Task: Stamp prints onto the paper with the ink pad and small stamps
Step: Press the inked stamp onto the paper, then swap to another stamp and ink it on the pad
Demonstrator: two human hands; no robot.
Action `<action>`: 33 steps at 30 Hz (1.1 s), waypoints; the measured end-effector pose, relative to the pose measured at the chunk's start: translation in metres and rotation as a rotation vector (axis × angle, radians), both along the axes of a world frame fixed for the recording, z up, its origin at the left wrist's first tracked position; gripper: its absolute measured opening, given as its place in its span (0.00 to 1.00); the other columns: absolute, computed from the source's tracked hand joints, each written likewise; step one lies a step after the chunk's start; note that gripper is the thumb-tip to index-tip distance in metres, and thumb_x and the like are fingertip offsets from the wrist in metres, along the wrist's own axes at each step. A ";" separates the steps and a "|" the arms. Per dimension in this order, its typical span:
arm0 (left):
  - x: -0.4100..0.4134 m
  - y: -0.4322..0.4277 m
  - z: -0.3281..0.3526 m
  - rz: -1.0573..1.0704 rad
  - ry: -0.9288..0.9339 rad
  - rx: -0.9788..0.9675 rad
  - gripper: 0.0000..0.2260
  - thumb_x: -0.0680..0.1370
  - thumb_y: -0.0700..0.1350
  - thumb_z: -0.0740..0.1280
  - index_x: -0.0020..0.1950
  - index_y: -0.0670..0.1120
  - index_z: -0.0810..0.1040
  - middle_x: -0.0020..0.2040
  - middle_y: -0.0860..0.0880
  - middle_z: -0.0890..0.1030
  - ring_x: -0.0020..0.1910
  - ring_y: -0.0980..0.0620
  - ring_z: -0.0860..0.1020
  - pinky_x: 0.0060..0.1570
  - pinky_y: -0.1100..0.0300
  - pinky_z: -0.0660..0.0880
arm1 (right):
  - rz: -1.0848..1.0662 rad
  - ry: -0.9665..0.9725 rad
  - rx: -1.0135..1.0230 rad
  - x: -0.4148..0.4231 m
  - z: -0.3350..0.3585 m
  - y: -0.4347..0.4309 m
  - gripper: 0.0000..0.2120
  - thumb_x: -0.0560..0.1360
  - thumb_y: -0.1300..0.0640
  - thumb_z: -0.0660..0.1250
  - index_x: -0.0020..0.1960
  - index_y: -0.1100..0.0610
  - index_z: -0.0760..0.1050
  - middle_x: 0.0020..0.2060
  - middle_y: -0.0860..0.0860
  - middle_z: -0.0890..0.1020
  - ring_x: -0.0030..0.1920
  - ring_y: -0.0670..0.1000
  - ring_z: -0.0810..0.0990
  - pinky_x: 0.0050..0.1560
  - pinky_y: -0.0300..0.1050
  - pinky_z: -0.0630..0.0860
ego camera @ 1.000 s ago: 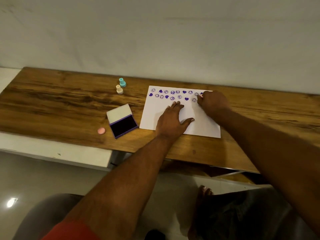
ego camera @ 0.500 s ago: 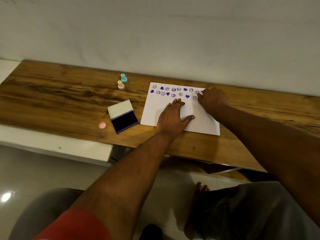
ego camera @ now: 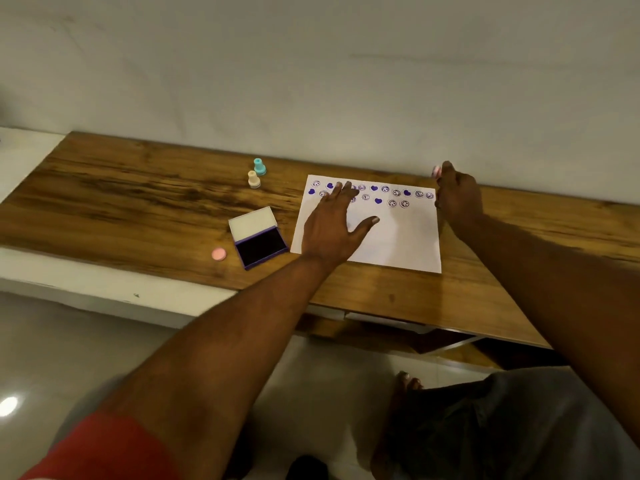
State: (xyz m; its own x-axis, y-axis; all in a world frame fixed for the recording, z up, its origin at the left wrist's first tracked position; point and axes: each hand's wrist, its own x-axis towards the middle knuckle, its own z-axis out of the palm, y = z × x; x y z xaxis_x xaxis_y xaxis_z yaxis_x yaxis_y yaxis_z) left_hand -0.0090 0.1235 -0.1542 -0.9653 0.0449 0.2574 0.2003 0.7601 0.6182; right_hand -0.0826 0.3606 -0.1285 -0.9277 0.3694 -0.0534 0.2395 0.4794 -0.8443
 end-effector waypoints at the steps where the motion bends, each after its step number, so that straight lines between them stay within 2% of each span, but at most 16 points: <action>1: 0.004 -0.011 0.003 0.005 0.001 -0.012 0.32 0.79 0.64 0.70 0.77 0.47 0.73 0.79 0.47 0.71 0.80 0.49 0.65 0.77 0.50 0.64 | 0.044 0.024 0.058 0.001 0.002 -0.004 0.23 0.83 0.40 0.53 0.42 0.51 0.78 0.37 0.54 0.80 0.42 0.57 0.80 0.46 0.50 0.74; 4: 0.022 -0.053 0.010 0.053 -0.028 -0.080 0.32 0.79 0.66 0.67 0.78 0.50 0.71 0.80 0.48 0.69 0.80 0.48 0.64 0.75 0.49 0.65 | 0.222 0.097 0.235 0.006 0.005 -0.031 0.24 0.85 0.43 0.53 0.50 0.56 0.82 0.41 0.55 0.83 0.47 0.59 0.81 0.46 0.44 0.69; 8: 0.050 -0.120 0.014 0.170 -0.048 -0.150 0.33 0.79 0.65 0.68 0.78 0.48 0.71 0.79 0.46 0.70 0.78 0.45 0.68 0.73 0.47 0.69 | 0.465 0.172 0.312 0.017 0.015 -0.091 0.25 0.84 0.41 0.56 0.53 0.60 0.82 0.45 0.58 0.85 0.45 0.58 0.83 0.47 0.51 0.77; 13: 0.091 -0.192 0.001 0.286 -0.049 -0.137 0.29 0.78 0.60 0.73 0.74 0.47 0.75 0.75 0.43 0.75 0.76 0.44 0.70 0.73 0.46 0.70 | 0.738 0.240 0.352 0.038 0.019 -0.176 0.16 0.82 0.49 0.66 0.62 0.57 0.83 0.56 0.56 0.85 0.52 0.55 0.82 0.52 0.46 0.76; 15: 0.105 -0.214 -0.009 0.359 -0.084 -0.138 0.28 0.78 0.61 0.72 0.73 0.47 0.76 0.75 0.44 0.75 0.76 0.44 0.71 0.71 0.46 0.71 | 0.821 0.205 0.381 0.049 0.019 -0.210 0.16 0.80 0.47 0.69 0.63 0.55 0.82 0.55 0.53 0.85 0.51 0.52 0.82 0.51 0.48 0.79; 19: 0.118 -0.233 -0.029 0.439 -0.193 -0.077 0.31 0.76 0.66 0.71 0.74 0.50 0.75 0.78 0.47 0.72 0.77 0.44 0.69 0.69 0.44 0.73 | 0.982 0.202 0.449 0.066 0.022 -0.263 0.15 0.77 0.45 0.72 0.59 0.52 0.83 0.51 0.48 0.86 0.48 0.47 0.83 0.46 0.42 0.81; 23: 0.115 -0.234 -0.036 0.456 -0.188 -0.045 0.30 0.76 0.66 0.70 0.72 0.51 0.77 0.78 0.48 0.71 0.78 0.46 0.68 0.70 0.46 0.72 | 1.071 0.228 0.527 0.075 0.023 -0.297 0.14 0.77 0.46 0.71 0.58 0.52 0.84 0.49 0.48 0.86 0.47 0.48 0.83 0.48 0.43 0.81; 26: 0.113 -0.232 -0.038 0.473 -0.187 -0.038 0.27 0.77 0.65 0.70 0.70 0.50 0.79 0.78 0.48 0.72 0.77 0.45 0.69 0.69 0.48 0.72 | 1.082 0.238 0.567 0.076 0.018 -0.312 0.15 0.77 0.44 0.70 0.57 0.52 0.85 0.48 0.48 0.86 0.45 0.46 0.82 0.44 0.38 0.75; 33: 0.112 -0.226 -0.038 0.496 -0.183 -0.012 0.25 0.78 0.66 0.67 0.67 0.51 0.80 0.79 0.47 0.70 0.79 0.42 0.65 0.71 0.45 0.71 | 1.135 0.253 0.627 0.079 0.011 -0.329 0.15 0.78 0.45 0.70 0.58 0.53 0.85 0.48 0.48 0.86 0.45 0.45 0.81 0.43 0.36 0.68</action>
